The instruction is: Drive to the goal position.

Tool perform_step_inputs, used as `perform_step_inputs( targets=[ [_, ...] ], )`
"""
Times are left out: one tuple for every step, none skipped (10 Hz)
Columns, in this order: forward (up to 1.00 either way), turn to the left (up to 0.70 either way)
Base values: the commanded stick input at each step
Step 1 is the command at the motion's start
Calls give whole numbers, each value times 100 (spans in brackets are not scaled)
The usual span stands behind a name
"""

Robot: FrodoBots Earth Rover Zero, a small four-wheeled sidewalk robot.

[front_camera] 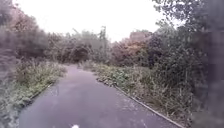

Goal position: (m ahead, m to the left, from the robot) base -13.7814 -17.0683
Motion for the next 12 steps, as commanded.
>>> perform_step_inputs(
  targets=[
    [0,-85],
    [0,-85],
    [0,-85],
    [0,-85],
    [0,-85],
    [0,-85],
    [0,-85],
    [0,-85],
    [0,-85],
    [0,-85],
    [0,-85],
    [0,-85]
  ],
)
